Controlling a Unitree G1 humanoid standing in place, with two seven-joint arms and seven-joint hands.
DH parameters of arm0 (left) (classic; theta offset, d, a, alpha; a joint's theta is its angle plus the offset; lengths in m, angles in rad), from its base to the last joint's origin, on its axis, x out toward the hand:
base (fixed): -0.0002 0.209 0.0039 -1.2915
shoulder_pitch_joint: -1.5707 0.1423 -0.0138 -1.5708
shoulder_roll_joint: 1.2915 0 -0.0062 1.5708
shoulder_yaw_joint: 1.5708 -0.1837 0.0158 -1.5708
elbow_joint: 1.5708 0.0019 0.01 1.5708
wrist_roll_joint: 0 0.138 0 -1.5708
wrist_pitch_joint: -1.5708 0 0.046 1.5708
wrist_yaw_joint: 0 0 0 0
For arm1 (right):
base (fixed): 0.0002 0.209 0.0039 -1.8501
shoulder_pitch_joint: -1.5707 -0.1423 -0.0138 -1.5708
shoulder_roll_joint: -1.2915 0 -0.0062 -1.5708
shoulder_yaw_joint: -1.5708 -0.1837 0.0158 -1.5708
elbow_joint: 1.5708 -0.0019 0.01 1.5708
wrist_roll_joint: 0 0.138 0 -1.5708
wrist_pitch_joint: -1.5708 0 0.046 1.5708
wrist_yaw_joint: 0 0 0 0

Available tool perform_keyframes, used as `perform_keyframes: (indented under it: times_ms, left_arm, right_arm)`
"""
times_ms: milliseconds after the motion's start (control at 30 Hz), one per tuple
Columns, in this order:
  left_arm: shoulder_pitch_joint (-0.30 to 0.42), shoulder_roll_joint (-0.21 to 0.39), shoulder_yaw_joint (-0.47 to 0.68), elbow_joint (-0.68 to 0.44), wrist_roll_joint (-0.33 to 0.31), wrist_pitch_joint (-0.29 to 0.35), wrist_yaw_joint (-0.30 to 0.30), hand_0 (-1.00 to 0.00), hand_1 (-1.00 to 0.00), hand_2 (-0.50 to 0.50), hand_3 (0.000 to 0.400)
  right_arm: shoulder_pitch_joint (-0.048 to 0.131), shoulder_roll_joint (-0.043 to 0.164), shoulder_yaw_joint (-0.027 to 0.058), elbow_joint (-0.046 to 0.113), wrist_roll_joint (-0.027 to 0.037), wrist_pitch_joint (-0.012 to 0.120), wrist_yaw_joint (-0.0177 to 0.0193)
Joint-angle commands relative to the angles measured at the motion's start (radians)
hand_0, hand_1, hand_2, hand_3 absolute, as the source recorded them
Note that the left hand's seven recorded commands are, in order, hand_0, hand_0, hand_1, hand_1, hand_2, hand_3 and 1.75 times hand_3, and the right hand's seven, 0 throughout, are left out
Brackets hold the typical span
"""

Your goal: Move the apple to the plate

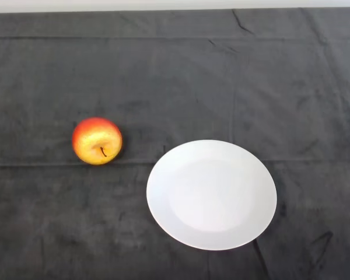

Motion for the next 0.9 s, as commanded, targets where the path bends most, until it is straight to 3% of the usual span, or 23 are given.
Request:
perform_keyframes:
  times_ms: [33,367,900]
  left_arm:
    - [-0.028,-0.007,0.018,0.007,0.019,0.008,0.015,0.0,0.0,0.0,0.0]
    - [-0.051,-0.071,-0.037,-0.002,0.077,0.022,0.005,0.0,0.0,0.0,0.0]
    - [-0.073,-0.143,-0.145,-0.029,0.153,0.101,-0.145,0.0,0.0,0.0,0.0]
  right_arm:
    - [-0.011,-0.024,-0.0155,0.004,0.0144,-0.005,0.0045]
    - [-0.011,-0.023,-0.0155,0.004,0.0144,-0.005,0.0043]
    - [-0.01,-0.022,-0.0155,0.002,0.0144,-0.005,0.0035]
